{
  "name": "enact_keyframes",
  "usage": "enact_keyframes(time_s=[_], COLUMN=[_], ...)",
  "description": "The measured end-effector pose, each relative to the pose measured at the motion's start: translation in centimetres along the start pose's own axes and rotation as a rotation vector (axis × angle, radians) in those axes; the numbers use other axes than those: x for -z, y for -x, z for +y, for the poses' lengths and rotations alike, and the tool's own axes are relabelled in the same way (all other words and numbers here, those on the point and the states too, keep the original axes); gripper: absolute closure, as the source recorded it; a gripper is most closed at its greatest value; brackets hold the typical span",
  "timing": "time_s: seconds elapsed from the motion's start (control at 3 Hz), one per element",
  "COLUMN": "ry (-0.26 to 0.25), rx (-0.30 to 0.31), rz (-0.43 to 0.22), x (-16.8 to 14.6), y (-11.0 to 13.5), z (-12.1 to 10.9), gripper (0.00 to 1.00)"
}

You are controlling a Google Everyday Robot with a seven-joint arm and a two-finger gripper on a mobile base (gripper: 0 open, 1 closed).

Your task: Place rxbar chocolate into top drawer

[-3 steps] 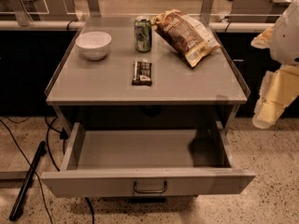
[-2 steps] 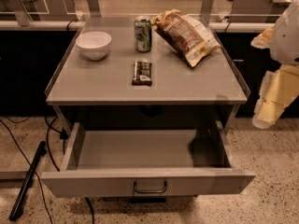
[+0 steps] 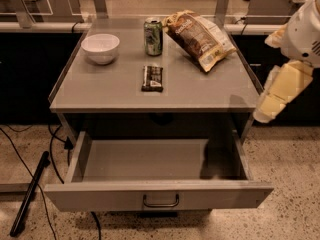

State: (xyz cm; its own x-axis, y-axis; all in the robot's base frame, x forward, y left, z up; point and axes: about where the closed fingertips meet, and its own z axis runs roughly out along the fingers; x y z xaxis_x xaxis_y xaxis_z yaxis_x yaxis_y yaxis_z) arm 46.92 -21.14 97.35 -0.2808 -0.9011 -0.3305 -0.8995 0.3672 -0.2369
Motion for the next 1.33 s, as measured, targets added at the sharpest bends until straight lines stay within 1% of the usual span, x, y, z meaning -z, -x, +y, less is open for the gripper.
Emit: enact_keyframes(time_s=[0.33,0.67,1.0,1.33], ry=[0.012,-0.003,-0.052,-0.064], rx=[-0.02,0.006,0.06,0.148], rz=[-0.096,-0.211,-0.312,-0.342], x=[-2.1,-4.7,-6.4,-9.7], y=[2.6,6.7,10.2,14.6], z=[-2.2,-4.6,-6.5,-8.8], gripper=[0.0,0.0,0.0,0.0])
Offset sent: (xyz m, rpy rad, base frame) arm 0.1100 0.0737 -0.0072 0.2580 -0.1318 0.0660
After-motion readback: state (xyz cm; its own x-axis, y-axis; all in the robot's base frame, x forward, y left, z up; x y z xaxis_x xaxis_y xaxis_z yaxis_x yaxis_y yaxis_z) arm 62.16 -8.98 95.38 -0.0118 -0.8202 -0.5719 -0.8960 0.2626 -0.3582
